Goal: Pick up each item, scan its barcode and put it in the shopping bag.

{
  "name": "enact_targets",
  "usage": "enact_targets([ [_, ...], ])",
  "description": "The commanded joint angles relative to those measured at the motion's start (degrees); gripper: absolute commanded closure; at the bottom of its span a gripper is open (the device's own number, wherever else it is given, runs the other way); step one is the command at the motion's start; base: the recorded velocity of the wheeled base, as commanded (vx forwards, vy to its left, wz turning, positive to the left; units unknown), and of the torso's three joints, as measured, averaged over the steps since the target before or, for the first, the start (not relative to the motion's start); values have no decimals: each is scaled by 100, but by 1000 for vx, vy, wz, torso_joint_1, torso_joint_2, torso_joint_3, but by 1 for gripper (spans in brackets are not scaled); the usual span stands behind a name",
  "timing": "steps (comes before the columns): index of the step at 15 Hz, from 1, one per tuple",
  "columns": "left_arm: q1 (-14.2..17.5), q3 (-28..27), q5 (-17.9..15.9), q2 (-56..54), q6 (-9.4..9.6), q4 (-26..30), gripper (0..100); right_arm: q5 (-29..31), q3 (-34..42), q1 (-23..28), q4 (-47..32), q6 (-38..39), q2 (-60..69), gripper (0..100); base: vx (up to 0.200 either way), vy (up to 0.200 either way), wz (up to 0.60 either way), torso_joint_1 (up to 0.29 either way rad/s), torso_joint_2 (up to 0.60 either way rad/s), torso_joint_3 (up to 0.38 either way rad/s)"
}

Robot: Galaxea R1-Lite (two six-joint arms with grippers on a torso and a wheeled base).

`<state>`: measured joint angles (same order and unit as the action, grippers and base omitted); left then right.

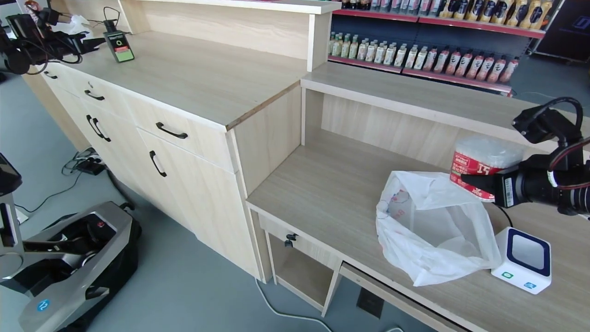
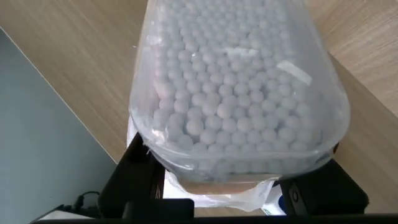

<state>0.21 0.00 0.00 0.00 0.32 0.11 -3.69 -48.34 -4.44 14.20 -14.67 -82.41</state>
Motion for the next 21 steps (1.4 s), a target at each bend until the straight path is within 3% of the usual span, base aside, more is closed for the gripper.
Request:
enact_targets([
  [1,6,0,-9,0,3,-2,0,-228,298,180,408,51,-504,100,0,0,0,-139,349,227],
  [7,-3,0,0,0,3,-2,0,-1151,791,461,1568,43,-1304,100,0,0,0,-107,292,174],
  [21,6,0,0,0,-5,-2,0,-1415,1019,470,2342,-1,-2376,100,0,0,0,0,0,0],
])
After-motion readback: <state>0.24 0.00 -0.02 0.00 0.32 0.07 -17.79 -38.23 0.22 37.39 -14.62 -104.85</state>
